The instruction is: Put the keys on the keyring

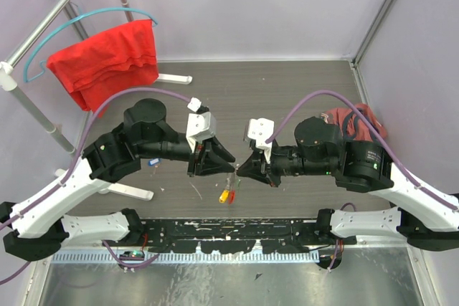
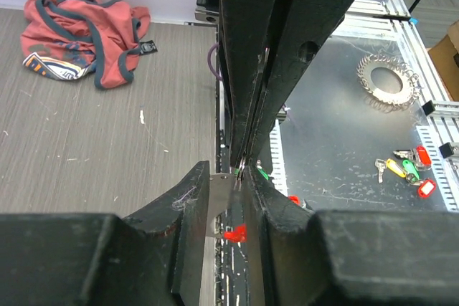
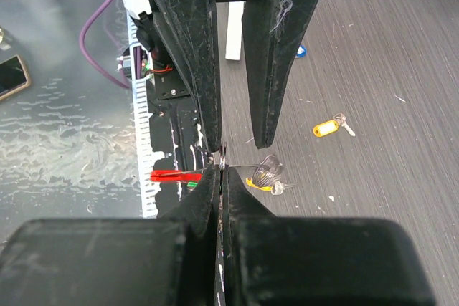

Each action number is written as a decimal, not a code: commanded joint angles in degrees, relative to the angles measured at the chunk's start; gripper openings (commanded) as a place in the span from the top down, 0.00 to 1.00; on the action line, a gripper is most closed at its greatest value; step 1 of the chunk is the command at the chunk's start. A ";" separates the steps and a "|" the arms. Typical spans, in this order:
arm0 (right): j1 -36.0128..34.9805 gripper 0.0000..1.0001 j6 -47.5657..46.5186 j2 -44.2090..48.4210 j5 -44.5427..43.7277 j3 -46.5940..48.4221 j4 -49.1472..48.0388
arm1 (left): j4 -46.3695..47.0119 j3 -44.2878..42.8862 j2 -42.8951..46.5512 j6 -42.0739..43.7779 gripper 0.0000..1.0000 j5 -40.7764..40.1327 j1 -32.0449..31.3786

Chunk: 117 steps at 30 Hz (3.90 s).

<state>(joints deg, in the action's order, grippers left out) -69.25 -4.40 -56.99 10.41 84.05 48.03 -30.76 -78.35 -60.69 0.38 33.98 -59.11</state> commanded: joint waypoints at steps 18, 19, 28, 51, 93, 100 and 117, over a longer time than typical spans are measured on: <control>0.08 0.99 -0.61 1.92 -1.17 0.92 -5.92 | -0.88 -2.20 -1.52 1.31 1.00 0.78 -0.93; 0.08 0.99 -0.58 1.98 -1.30 0.77 -6.12 | -0.92 -2.24 -1.38 1.37 1.00 0.70 -0.96; 0.08 0.61 3.33 7.94 -5.61 -4.44 -15.35 | 3.92 1.26 3.07 -1.00 1.00 -5.32 -0.92; 0.08 0.67 13.06 13.30 -5.44 -17.50 -39.70 | 36.27 19.05 15.89 -17.30 1.00 -13.93 -0.92; 0.12 0.96 11.47 8.47 0.36 -17.69 -41.91 | 52.51 26.51 16.21 -27.37 1.00 -14.51 -0.95; 0.08 0.90 9.89 10.93 -2.13 -17.74 -39.05 | 52.09 26.94 16.54 -27.20 1.00 -15.25 -0.94; 0.13 0.63 8.40 13.94 -13.62 -13.82 -29.43 | 41.32 24.42 14.36 -24.31 1.00 -18.34 -0.95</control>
<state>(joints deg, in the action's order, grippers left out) -69.17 4.62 -42.57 3.51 67.05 14.59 16.36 -51.48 -45.76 -26.22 18.76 -60.05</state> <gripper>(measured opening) 0.355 0.006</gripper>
